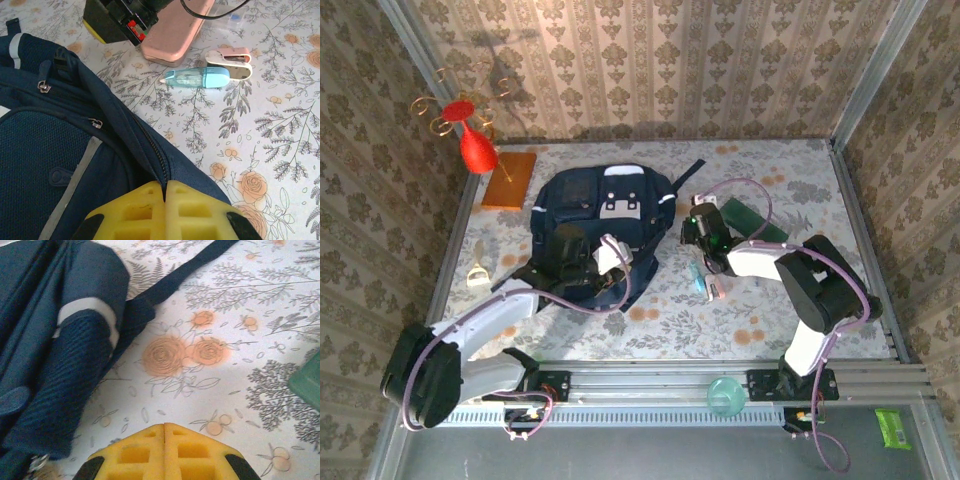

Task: Pack the student bag

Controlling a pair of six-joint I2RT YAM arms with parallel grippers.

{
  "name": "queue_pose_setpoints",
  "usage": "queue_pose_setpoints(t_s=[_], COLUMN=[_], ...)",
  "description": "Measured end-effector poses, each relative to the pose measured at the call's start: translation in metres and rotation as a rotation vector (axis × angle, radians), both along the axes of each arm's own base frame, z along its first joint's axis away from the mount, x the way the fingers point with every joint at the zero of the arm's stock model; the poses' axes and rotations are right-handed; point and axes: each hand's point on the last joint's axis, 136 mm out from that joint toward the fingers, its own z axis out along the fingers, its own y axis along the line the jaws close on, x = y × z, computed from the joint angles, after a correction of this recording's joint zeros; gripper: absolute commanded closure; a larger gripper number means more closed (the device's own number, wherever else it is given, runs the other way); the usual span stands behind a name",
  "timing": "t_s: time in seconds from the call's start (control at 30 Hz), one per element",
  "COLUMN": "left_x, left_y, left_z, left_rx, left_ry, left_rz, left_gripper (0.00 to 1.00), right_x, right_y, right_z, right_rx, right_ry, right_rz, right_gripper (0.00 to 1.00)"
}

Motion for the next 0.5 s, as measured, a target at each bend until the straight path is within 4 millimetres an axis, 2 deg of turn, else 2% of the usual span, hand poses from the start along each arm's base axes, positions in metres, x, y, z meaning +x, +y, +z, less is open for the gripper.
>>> queue_pose_setpoints(t_s=[0.2, 0.33, 0.4, 0.47, 0.5], left_x=[0.001, 0.002, 0.002, 0.001, 0.001], left_y=[0.000, -0.004, -0.008, -0.015, -0.020], left_z=[0.000, -0.008, -0.015, -0.021, -0.022], left_rx=[-0.003, 0.001, 0.009, 0.018, 0.019], left_ry=[0.004, 0.026, 0.051, 0.072, 0.078], left_rz=[0.007, -0.001, -0.018, -0.035, -0.047], left_gripper=[1.00, 1.00, 0.89, 0.72, 0.63], right_x=[0.000, -0.011, -0.018, -0.024, -0.027], right_y=[-0.001, -0.006, -0.009, -0.011, -0.012], right_z=[-0.001, 0.009, 0.025, 0.046, 0.056], right_rx=[0.001, -0.006, -0.003, 0.010, 0.019], right_ry=[0.004, 0.016, 0.002, -0.020, -0.034], right_rz=[0.001, 0.010, 0.017, 0.023, 0.027], right_gripper=[1.00, 0.82, 0.73, 0.65, 0.55])
